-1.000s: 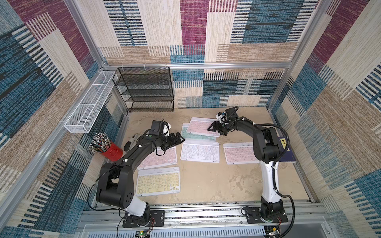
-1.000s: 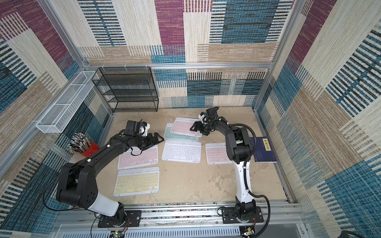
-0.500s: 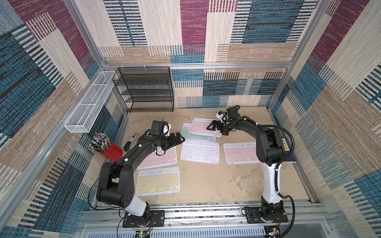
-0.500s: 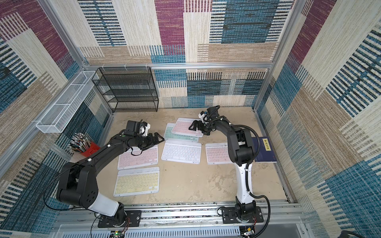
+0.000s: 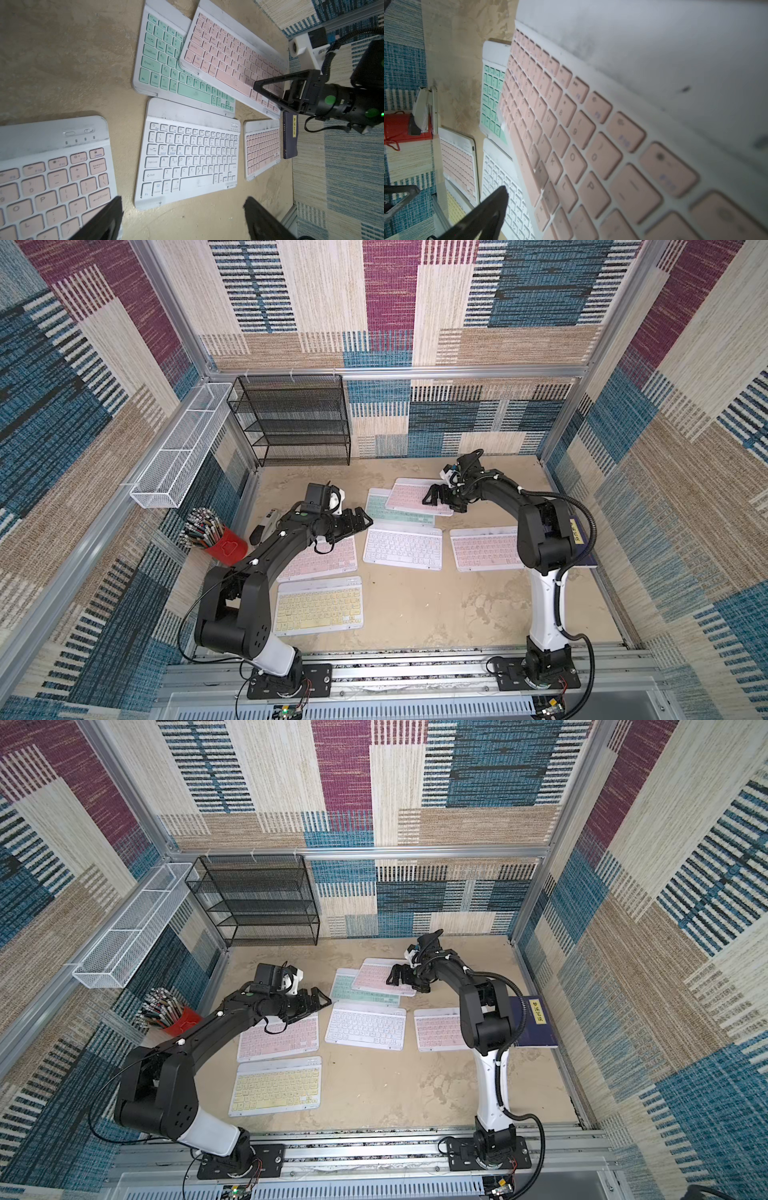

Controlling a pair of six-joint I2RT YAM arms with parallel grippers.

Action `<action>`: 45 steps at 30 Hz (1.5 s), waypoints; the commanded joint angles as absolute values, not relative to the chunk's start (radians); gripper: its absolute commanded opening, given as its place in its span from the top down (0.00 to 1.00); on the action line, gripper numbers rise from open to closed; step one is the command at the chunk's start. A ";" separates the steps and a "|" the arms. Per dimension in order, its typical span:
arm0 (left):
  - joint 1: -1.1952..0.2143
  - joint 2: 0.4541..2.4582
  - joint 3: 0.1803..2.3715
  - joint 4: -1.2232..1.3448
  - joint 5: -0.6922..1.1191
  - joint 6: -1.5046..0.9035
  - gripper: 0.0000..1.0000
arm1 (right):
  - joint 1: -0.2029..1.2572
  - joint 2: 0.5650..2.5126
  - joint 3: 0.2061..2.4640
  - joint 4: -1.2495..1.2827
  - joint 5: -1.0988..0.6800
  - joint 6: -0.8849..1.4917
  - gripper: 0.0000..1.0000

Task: Stack the numeric keypads
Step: Place the numeric keypad at the numeric keypad.

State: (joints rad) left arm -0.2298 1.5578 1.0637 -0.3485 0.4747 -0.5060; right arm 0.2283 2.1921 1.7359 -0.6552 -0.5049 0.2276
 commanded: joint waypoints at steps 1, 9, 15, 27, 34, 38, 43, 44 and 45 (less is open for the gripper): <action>-0.231 1.565 1.063 -0.331 0.488 -0.526 0.06 | 0.236 2.180 1.738 -0.646 -0.537 0.197 0.01; -0.232 1.555 1.039 -0.295 0.494 -0.547 0.06 | 0.243 2.125 1.707 -0.534 -0.875 0.245 0.01; -0.232 1.558 0.971 -0.216 0.512 -0.594 0.06 | 0.235 2.111 1.754 -0.723 -0.674 0.182 0.01; -0.232 1.583 0.966 -0.120 0.530 -0.629 0.06 | 0.281 2.089 1.864 -0.881 -0.351 0.169 0.01; -0.232 1.583 0.978 -0.140 0.529 -0.613 0.06 | 0.272 2.131 1.781 -0.803 -0.299 0.186 0.01; -0.230 1.583 0.991 -0.147 0.501 -0.610 0.06 | 0.259 2.165 1.824 -0.774 -0.252 0.210 0.01; -0.230 1.694 1.131 -0.166 0.397 -0.600 0.06 | 0.255 2.234 1.934 -0.749 -0.174 0.267 0.00; -0.230 1.733 1.180 -0.192 0.391 -0.594 0.07 | 0.255 2.245 1.955 -0.726 -0.174 0.269 0.01; -0.230 1.769 1.221 -0.209 0.384 -0.596 0.07 | 0.255 2.257 1.973 -0.693 -0.188 0.258 0.01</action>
State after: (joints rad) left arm -0.2310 1.7126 1.1461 -0.1692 0.4427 -0.6121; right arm 0.2546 2.2368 1.9362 -0.7853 -0.2161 0.2386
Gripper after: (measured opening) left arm 0.935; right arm 0.996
